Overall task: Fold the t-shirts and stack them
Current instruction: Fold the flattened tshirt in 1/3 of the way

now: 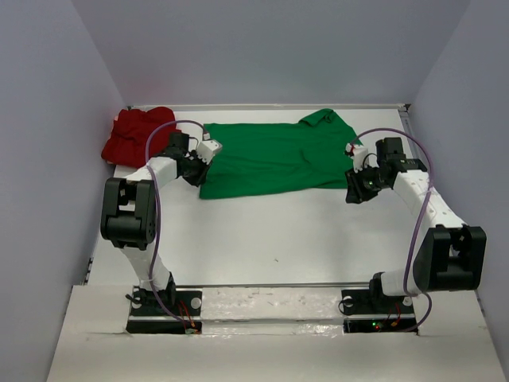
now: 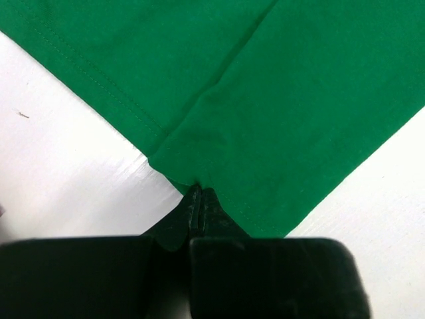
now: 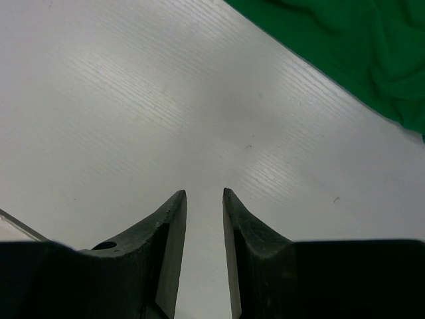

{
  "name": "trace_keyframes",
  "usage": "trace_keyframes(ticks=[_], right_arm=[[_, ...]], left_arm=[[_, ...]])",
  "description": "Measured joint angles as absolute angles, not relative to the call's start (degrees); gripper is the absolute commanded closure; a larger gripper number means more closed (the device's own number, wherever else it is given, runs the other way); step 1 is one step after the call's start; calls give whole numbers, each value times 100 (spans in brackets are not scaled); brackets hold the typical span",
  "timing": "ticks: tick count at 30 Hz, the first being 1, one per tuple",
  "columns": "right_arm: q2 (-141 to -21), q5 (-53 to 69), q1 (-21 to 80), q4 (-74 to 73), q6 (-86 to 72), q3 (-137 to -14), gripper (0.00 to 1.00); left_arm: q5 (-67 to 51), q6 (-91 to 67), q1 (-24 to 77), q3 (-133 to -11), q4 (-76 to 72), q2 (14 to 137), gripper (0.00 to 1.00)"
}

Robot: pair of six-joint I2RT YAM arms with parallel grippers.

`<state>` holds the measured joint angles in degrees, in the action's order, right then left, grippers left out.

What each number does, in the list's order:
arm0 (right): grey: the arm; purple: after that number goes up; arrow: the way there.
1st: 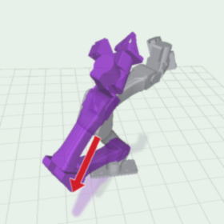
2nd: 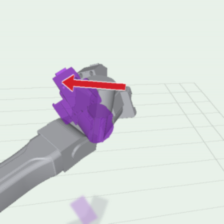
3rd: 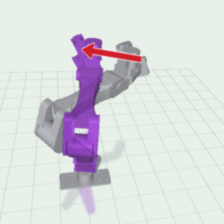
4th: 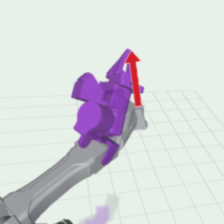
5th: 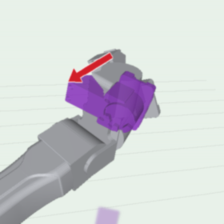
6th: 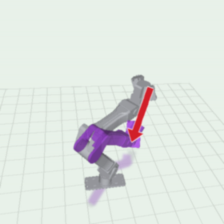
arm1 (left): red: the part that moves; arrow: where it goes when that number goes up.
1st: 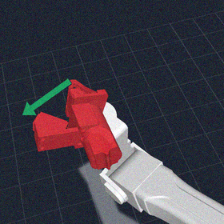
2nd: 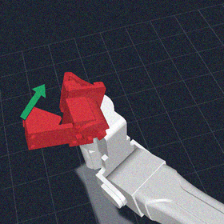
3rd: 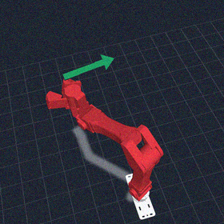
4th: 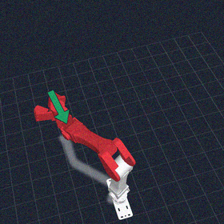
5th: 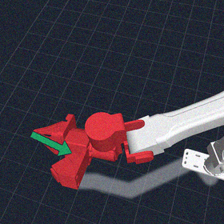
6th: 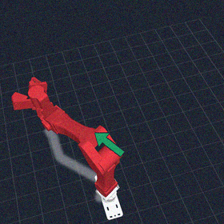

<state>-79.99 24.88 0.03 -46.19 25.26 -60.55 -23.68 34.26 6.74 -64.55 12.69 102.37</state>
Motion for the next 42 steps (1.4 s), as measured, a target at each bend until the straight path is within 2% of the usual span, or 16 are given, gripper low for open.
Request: trace_keyframes(ticks=[5,7,8,24,42], right_arm=[[-8009,2486,3,-4626,2528,-6069,67],[-8044,2436,3,-4606,2528,-6071,85],[-8071,2377,3,-4595,2491,-6073,100],[-10189,1004,1,-4062,2222,-7295,100],[-11028,749,1,-3743,2318,-7614,100]], left_arm=[[-2379,3426,687,-6495,1343,10235,100],[-2377,3428,705,-6539,1391,10210,100],[-2377,3428,716,-6576,1428,10180,100],[-2373,3430,790,-6805,1577,9843,100],[-2353,3446,794,-6805,1608,9841,100]])
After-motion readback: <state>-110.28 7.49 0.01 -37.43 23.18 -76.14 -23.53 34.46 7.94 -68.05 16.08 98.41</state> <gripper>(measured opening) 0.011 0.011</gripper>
